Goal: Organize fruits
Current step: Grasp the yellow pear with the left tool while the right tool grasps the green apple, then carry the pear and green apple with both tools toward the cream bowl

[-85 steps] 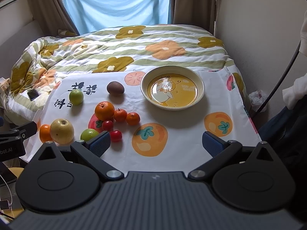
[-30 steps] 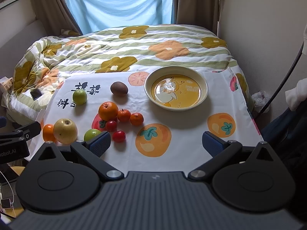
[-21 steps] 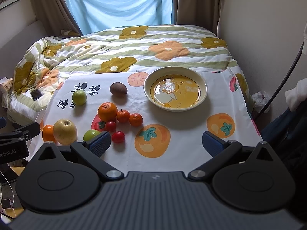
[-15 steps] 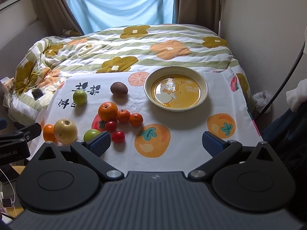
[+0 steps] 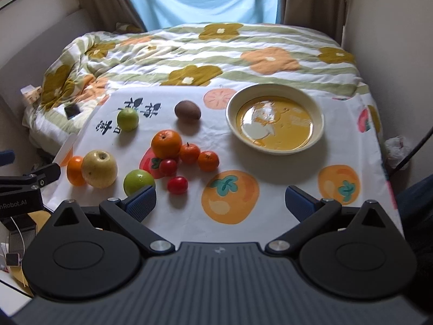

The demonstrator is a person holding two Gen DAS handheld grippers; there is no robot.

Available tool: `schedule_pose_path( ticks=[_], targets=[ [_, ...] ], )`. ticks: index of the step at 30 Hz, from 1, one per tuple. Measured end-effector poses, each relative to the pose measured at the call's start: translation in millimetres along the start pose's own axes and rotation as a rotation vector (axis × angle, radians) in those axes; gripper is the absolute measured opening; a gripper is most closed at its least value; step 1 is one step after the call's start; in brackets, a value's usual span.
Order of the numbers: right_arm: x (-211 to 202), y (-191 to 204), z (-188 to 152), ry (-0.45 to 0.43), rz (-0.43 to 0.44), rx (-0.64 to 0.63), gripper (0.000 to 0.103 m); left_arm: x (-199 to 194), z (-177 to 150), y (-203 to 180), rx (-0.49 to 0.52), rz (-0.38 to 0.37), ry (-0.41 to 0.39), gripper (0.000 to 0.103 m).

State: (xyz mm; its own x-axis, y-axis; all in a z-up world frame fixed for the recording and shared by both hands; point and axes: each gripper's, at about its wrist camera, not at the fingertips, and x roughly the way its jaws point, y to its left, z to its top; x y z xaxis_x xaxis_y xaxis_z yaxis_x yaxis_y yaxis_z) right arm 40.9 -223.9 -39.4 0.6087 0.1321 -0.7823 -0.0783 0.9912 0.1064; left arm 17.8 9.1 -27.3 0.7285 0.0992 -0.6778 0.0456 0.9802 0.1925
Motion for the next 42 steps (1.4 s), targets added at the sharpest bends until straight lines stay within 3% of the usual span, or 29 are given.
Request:
schedule_pose_path(
  ticks=[14, 22, 36, 38, 42],
  targets=[
    [77.3, 43.6, -15.8, 0.121, 0.02, 0.197, 0.103, 81.0, -17.2, 27.2, 0.346, -0.179, 0.052, 0.103],
    [107.9, 68.0, -18.9, 0.163, -0.013, 0.327, 0.103, 117.1, -18.2, 27.9, 0.482, -0.294, 0.079, 0.103],
    [138.0, 91.5, -14.9, 0.182, -0.002, 0.445, 0.103, 160.3, -18.2, 19.4, 0.596, -0.424, 0.134, 0.09],
    [140.7, 93.6, -13.2, 0.18, 0.004, 0.456, 0.103, 164.5, -18.0, 18.9, 0.605, -0.432, 0.143, 0.082],
    [146.8, 95.7, -11.3, 0.18, 0.021, 0.479, 0.101, 168.0, -18.5, 21.4, 0.615, -0.444, 0.14, 0.078]
  ],
)
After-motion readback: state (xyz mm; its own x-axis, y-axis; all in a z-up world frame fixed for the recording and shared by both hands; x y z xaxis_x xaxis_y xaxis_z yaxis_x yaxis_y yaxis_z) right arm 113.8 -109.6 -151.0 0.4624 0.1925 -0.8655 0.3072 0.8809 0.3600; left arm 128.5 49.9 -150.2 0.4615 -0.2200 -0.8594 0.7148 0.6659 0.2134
